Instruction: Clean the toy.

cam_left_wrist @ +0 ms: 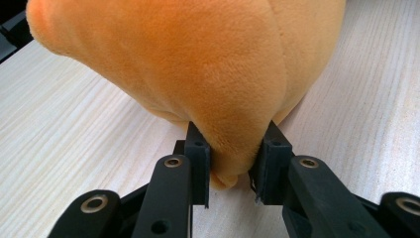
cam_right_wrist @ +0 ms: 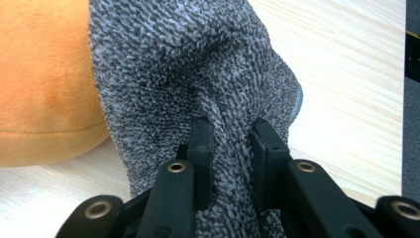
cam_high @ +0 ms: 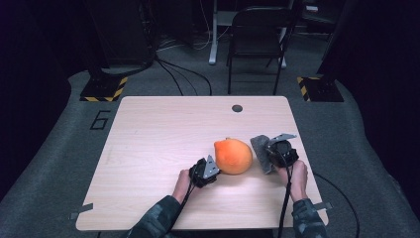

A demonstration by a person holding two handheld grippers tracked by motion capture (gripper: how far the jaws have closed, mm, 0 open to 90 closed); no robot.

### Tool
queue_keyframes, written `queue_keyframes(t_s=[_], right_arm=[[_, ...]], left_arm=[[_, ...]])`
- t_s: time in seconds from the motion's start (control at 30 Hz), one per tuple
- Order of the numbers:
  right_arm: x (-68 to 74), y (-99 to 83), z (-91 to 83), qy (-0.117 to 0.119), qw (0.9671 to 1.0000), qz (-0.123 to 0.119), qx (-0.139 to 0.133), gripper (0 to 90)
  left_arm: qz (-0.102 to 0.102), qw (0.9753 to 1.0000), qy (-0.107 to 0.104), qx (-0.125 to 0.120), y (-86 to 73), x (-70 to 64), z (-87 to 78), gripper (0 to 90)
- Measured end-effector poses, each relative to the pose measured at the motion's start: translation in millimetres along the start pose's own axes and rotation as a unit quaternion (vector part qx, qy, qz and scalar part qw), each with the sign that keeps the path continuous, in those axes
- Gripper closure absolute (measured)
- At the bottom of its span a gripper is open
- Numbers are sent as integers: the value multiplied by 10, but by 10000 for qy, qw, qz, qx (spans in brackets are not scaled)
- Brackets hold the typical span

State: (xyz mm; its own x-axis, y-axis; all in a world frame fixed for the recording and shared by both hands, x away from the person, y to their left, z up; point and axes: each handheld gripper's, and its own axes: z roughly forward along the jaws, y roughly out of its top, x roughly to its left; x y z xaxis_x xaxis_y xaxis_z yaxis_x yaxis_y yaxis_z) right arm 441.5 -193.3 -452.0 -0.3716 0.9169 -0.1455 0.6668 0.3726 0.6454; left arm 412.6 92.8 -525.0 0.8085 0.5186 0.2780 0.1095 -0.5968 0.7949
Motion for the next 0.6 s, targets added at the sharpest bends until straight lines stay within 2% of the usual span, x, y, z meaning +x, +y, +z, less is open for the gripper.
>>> queue_keyframes(t_s=[0.07, 0.13, 0.2, 0.3, 0.4, 0.43, 0.47, 0.5, 0.53, 0.57, 0.6], right_arm=[[1, -4, 13, 33, 10000, 40, 43, 737], [-12, -10, 20, -14, 10000, 69, 34, 738], [-35, -12, 9, 8, 9999, 108, 26, 738], [-80, -15, -14, -26, 9999, 125, -43, 738], [-111, -9, -58, -51, 9998, 171, -40, 737], [-119, -6, -72, -65, 9997, 196, -103, 738], [-122, 4, -97, -59, 9997, 220, -106, 738], [-125, 9, -116, -79, 9996, 217, -149, 738], [-134, 17, -137, -73, 9996, 185, -201, 738], [-129, 28, -159, -86, 9995, 202, -219, 738], [-126, 40, -183, -52, 9994, 203, -265, 738]], left_arm=[[-128, 9996, -77, -224, -22, 17, -18, 748], [-270, 9982, -244, -470, -16, 51, -58, 773], [-550, 9959, -462, -546, 21, 92, -96, 780], [-956, 9906, -715, -669, 121, 161, -197, 780], [-1301, 9844, -877, -792, 275, 208, -345, 778], [-1429, 9820, -944, -798, 327, 226, -393, 777], [-1584, 9785, -1005, -857, 368, 241, -440, 777], [-1675, 9765, -1063, -838, 401, 262, -485, 776], [-1813, 9734, -1124, -831, 425, 279, -518, 776], [-1997, 9690, -1204, -817, 441, 292, -545, 775], [-2140, 9657, -1260, -757, 453, 303, -559, 774]])
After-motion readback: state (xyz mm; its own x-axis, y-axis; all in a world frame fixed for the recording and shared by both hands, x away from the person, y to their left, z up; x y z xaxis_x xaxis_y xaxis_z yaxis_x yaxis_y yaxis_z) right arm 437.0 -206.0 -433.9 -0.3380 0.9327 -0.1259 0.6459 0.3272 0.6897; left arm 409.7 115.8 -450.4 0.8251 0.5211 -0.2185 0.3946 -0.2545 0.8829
